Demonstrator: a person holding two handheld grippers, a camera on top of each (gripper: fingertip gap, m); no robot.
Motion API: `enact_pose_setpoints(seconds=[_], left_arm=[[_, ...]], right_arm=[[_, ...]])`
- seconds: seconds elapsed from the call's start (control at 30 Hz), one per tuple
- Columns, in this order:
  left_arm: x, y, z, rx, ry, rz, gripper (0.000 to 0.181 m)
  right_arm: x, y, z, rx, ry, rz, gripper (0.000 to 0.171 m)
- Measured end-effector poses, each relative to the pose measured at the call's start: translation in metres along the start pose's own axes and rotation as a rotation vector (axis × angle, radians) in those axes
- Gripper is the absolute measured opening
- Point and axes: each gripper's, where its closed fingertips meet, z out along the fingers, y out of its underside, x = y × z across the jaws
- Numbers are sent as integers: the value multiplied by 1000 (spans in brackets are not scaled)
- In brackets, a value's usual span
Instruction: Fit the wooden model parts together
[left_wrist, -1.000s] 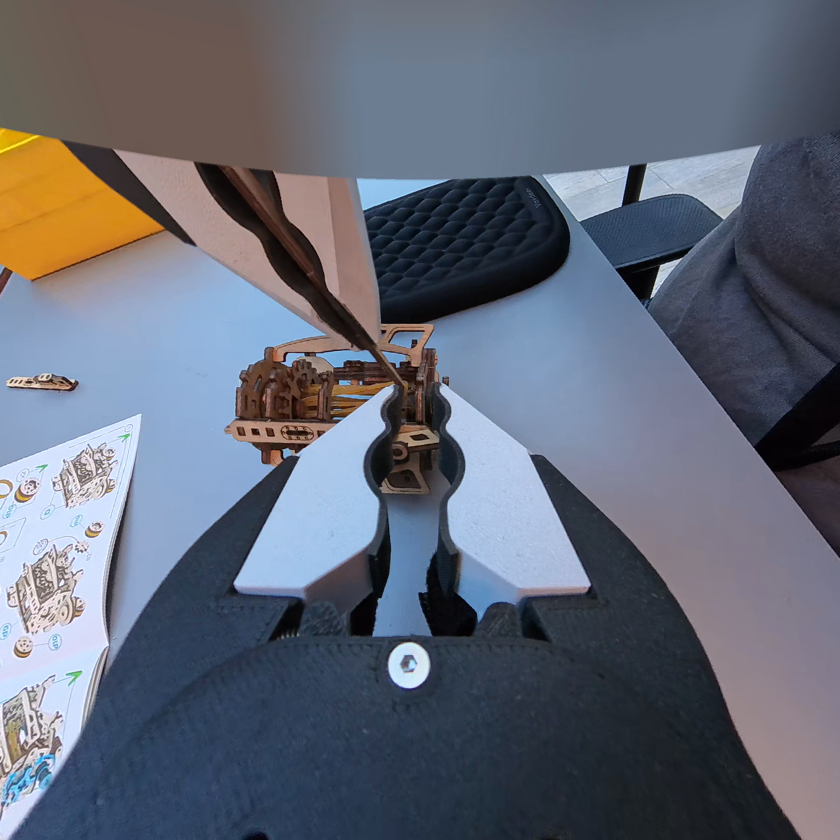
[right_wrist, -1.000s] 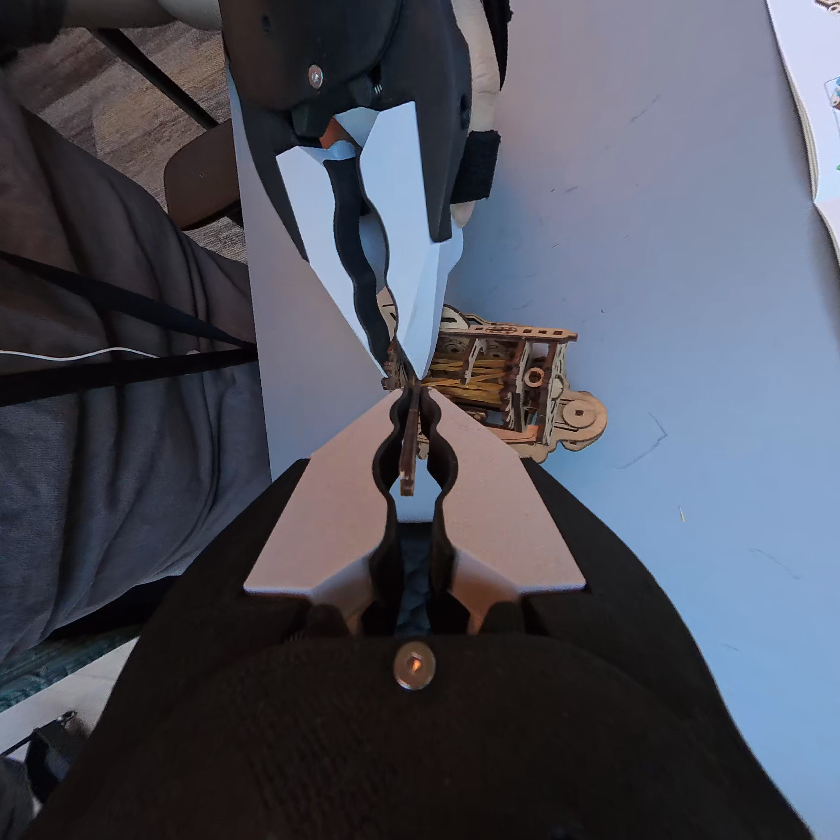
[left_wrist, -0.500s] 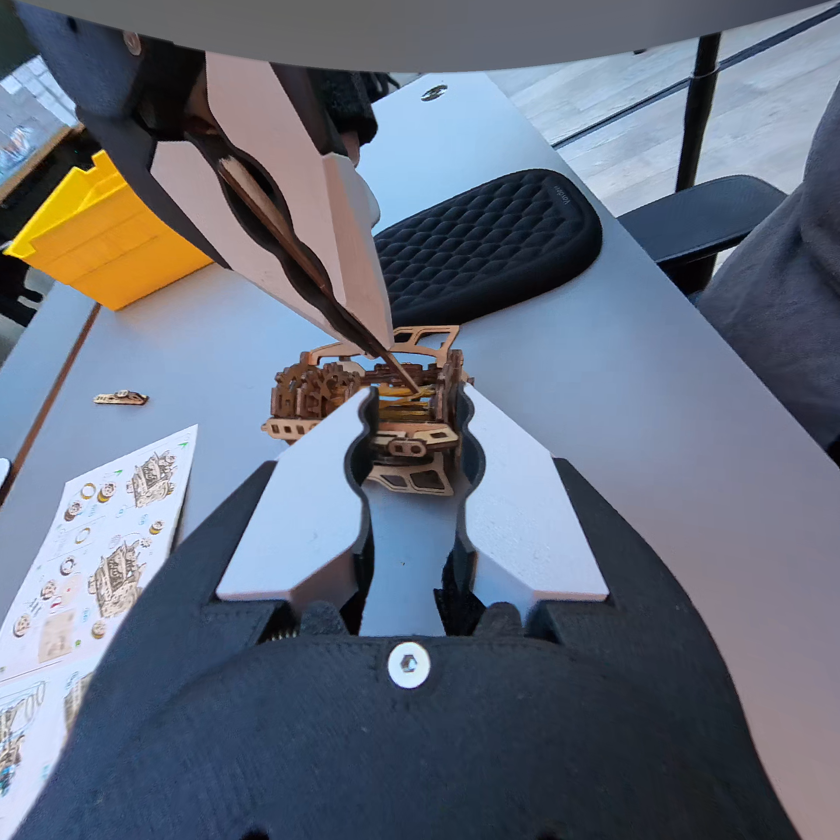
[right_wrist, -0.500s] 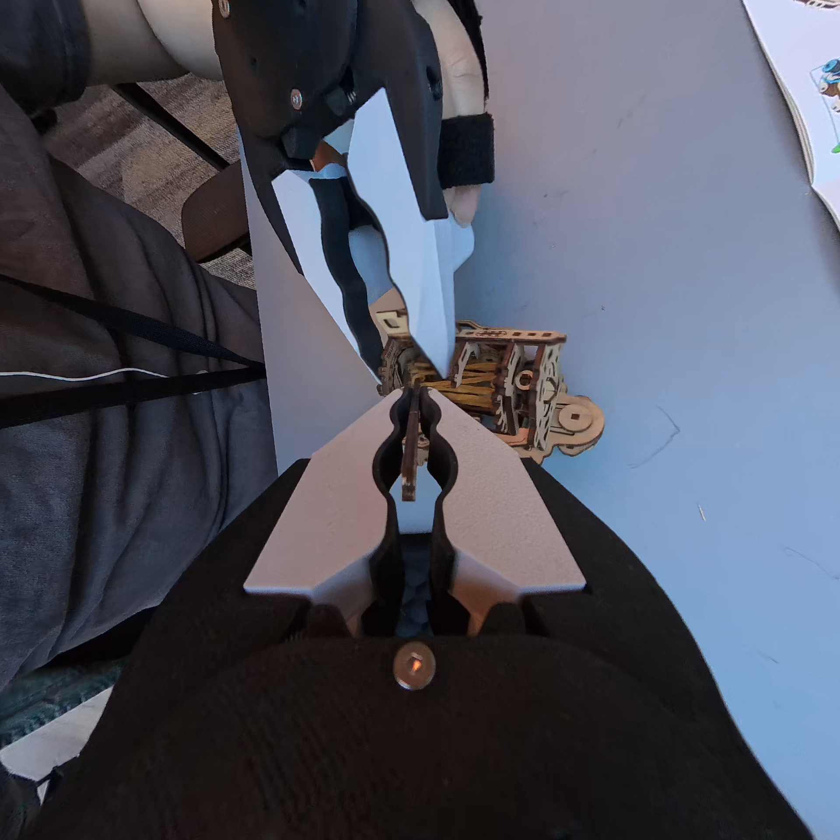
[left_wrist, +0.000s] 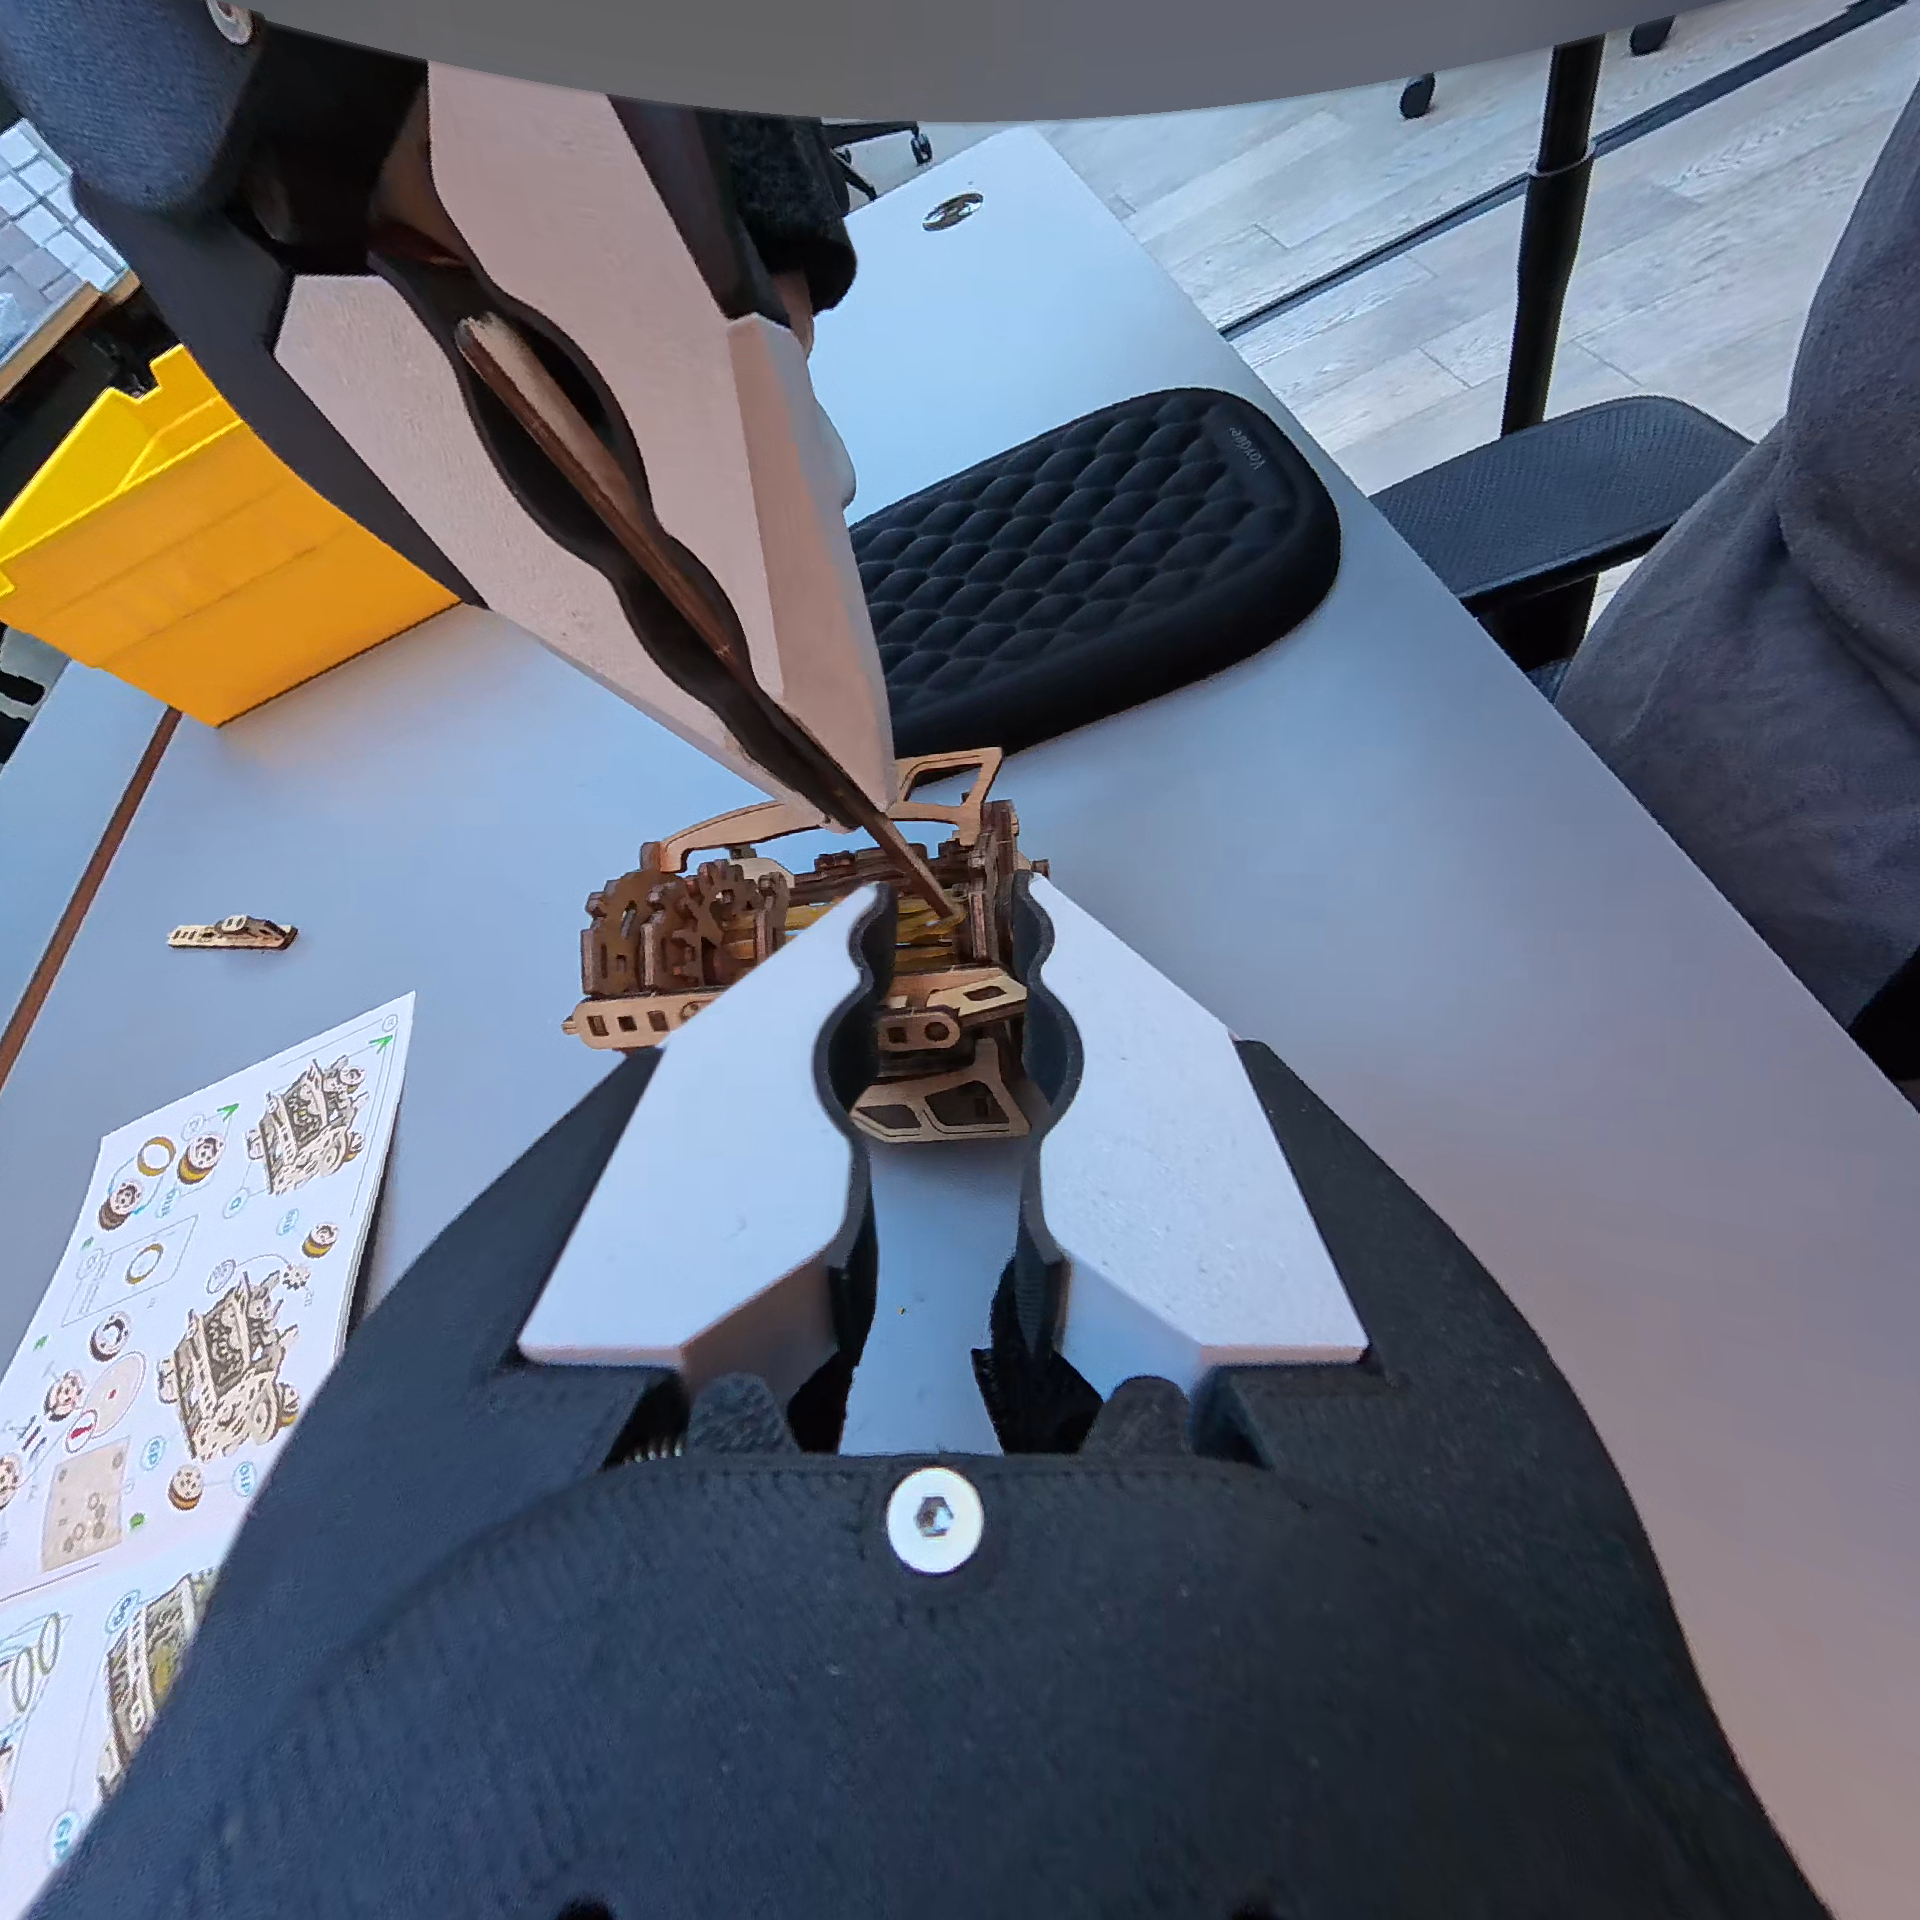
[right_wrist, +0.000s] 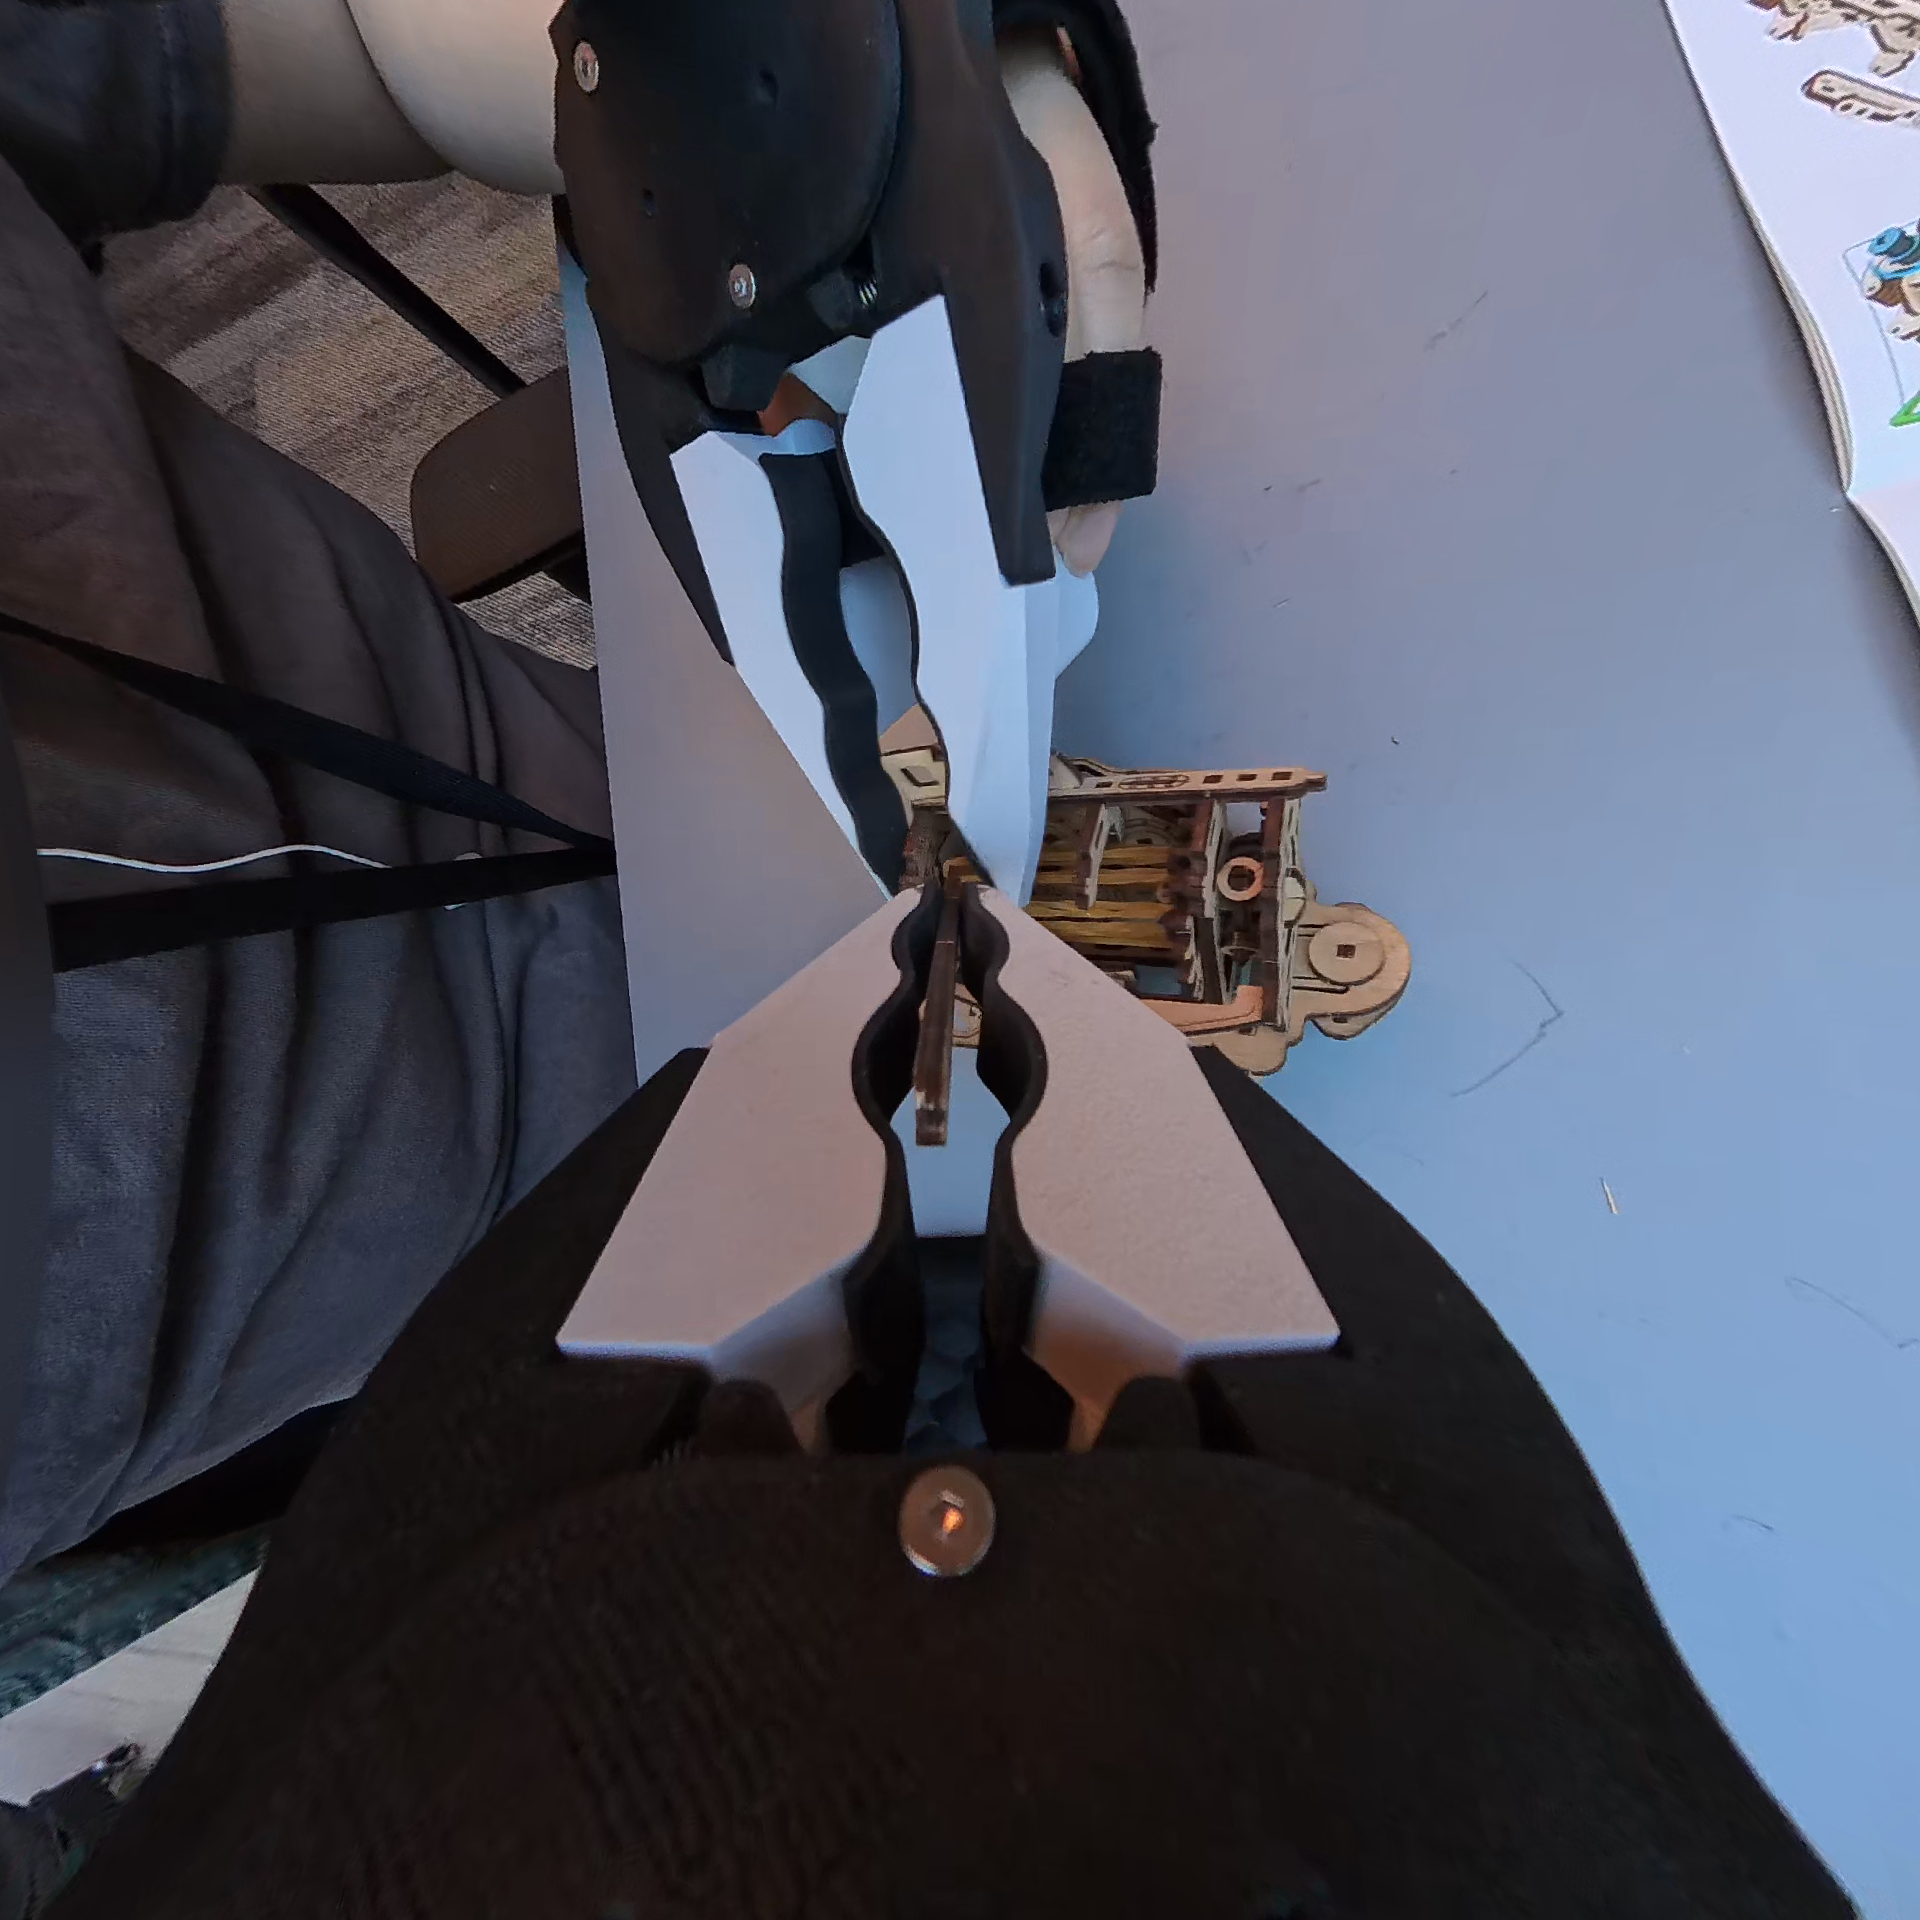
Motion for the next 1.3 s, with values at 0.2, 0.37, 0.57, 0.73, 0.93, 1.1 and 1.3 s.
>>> enact_pose_setpoints(seconds=[0.2,0.37,0.57,0.73,0.93,1.1,1.3], left_arm=[[2,0,0,-11,6,1,16],[2,-1,2,-29,-15,10,17],[-2,-1,1,-30,-45,3,24],[-2,-1,1,-43,-61,32,23],[-3,-1,2,-41,-71,22,25],[-5,-1,1,-43,-93,39,25],[-4,-1,2,-45,-92,36,25]], right_arm=[[-2,2,2,-15,19,-20,1],[-2,3,0,-17,23,-24,1],[-3,3,-2,3,17,-25,1],[-3,4,-2,9,9,-19,1],[0,5,-5,34,-8,3,1],[2,7,-6,50,-36,30,1],[2,7,-8,74,-62,50,1]])
